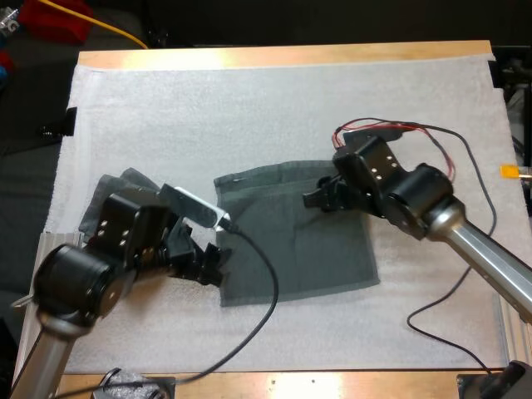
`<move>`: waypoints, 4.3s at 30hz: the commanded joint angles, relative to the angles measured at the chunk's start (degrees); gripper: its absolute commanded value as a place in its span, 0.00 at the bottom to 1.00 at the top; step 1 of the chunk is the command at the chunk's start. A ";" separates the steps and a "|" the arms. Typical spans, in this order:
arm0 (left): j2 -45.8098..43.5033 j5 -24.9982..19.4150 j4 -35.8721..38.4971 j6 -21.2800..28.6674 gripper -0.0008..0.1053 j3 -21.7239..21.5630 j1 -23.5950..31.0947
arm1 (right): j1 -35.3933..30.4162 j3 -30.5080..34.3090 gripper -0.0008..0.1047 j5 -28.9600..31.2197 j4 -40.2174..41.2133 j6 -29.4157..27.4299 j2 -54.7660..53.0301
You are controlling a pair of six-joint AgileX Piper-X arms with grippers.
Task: Pick towel from pile, fold and stack
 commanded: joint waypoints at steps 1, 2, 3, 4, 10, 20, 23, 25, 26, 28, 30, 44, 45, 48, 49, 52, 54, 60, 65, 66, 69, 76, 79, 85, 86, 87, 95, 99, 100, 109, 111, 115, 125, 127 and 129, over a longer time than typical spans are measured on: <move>-1.39 -0.57 0.42 -1.21 0.63 -0.34 -0.35 | -0.23 -0.09 0.61 0.33 1.96 0.18 -1.28; -1.93 -0.57 0.42 -1.71 0.63 -0.34 -0.35 | -0.23 0.23 0.61 0.33 2.20 0.23 -1.83; -2.83 -0.57 0.62 -2.44 0.63 -0.34 -0.35 | -0.23 0.89 0.61 0.33 2.31 0.42 -2.92; -3.56 -0.57 0.98 -3.02 0.63 -0.34 -0.35 | -0.23 1.74 0.61 0.33 2.32 0.80 -3.93; -7.16 -0.57 4.47 -4.19 0.63 -0.34 -0.35 | -0.23 11.31 0.61 -1.32 2.48 4.93 -12.26; -12.94 0.55 8.66 -6.91 0.63 -0.34 -0.35 | -0.23 26.99 0.61 -2.39 2.48 13.71 -27.81; -14.56 1.48 9.07 -7.33 0.63 -0.34 -0.35 | -0.23 30.60 0.61 -2.75 2.48 16.59 -31.53; -15.43 1.70 9.05 -8.21 0.63 -0.34 -0.35 | -0.36 32.72 0.61 -3.96 2.48 18.84 -33.13; -15.66 1.83 9.05 -8.26 0.63 -0.34 -0.35 | -0.36 33.44 0.61 -4.21 2.38 19.48 -33.56; -16.02 2.95 9.05 -8.31 0.63 -0.34 -0.35 | -0.36 35.54 0.61 -4.60 1.64 21.06 -34.07; -16.02 4.19 9.05 -8.84 0.63 -0.34 -0.35 | -0.36 37.40 0.61 -5.58 -0.53 22.58 -34.07; -16.02 4.63 9.05 -9.42 0.63 -0.34 -0.35 | -15.81 47.34 0.61 -22.86 -14.99 26.77 -33.79; -16.02 4.63 9.05 -9.42 0.63 -0.34 -0.35 | -17.59 48.34 0.61 -25.88 -16.52 26.77 -33.53; -16.02 4.88 9.05 -9.42 0.63 -0.34 -0.35 | -21.40 50.60 0.61 -32.05 -19.30 26.77 -32.09; -16.02 5.00 9.05 -9.42 0.63 -0.34 -0.35 | -22.32 51.17 0.61 -33.94 -20.09 26.77 -31.37; -16.02 5.28 9.05 -9.42 0.63 -0.34 -0.35 | -23.69 53.15 0.61 -39.08 -23.85 26.63 -28.74; -16.02 5.32 9.05 -9.42 0.63 -0.34 -0.35 | -23.67 54.03 0.61 -40.60 -26.22 26.43 -26.83; -16.02 5.46 9.05 -9.42 0.63 -0.34 -0.35 | -23.67 54.11 0.61 -41.63 -30.39 25.80 -21.28; -16.02 5.46 9.05 -9.42 0.63 -0.34 -0.35 | -23.67 54.11 0.61 -42.59 -33.55 25.80 -17.29; -16.02 5.46 9.05 -9.42 0.63 -0.34 -0.35 | -23.67 54.11 0.61 -42.53 -34.01 25.80 -16.22; -16.02 5.46 9.05 -9.42 0.63 -0.34 -0.35 | -23.67 54.11 0.61 -43.47 -34.86 25.80 -13.95; -16.02 5.46 9.05 -9.42 0.63 -0.34 -0.35 | -23.67 54.11 0.61 -45.06 -36.63 25.80 -9.67; -16.02 5.46 9.05 -9.42 0.63 -0.34 -0.35 | -23.57 54.11 0.61 -46.61 -38.61 26.22 -8.05; -16.02 5.46 9.05 -9.42 0.63 -0.34 -0.35 | -23.57 54.11 0.61 -46.37 -40.64 26.86 -5.71; -16.02 5.46 9.05 -9.42 0.63 -0.34 -0.35 | -23.57 54.11 0.61 -46.37 -41.01 27.06 -5.49; -16.02 5.46 9.05 -9.42 0.63 -0.34 -0.35 | -23.57 54.11 0.61 -46.37 -41.61 27.34 -5.18; -16.02 5.46 9.05 -9.42 0.63 -0.34 -0.35 | -23.57 54.11 0.61 -46.30 -45.17 28.94 -3.98; -16.02 5.46 9.05 -9.42 0.63 -0.34 -0.35 | -23.57 54.11 0.61 -45.91 -45.17 28.94 -3.98; -16.02 5.46 9.05 -9.42 0.63 -0.34 -0.35 | -23.57 54.11 0.61 -45.92 -45.17 28.94 -3.98; -16.02 5.46 9.05 -9.42 0.63 -0.34 -0.35 | -23.57 55.71 0.39 -44.84 -45.17 28.94 -3.98; -16.02 5.46 9.05 -9.42 0.63 -0.34 -0.35 | -23.57 56.51 0.35 -43.67 -45.17 28.94 -3.98; -16.02 5.46 9.05 -9.42 0.63 -0.34 -0.35 | -23.57 57.88 0.30 -41.80 -45.17 28.94 -3.98; -16.02 5.46 9.05 -9.42 0.63 -0.34 -0.35 | -23.57 58.28 0.02 -40.69 -46.91 28.94 -3.98; -16.02 5.46 9.05 -9.42 0.63 -0.34 -0.35 | -23.57 58.28 0.02 -40.69 -46.91 28.77 -4.05; -16.02 5.46 8.84 -9.23 0.63 -0.34 -0.35 | -23.57 58.28 0.02 -40.69 -46.86 28.48 -4.51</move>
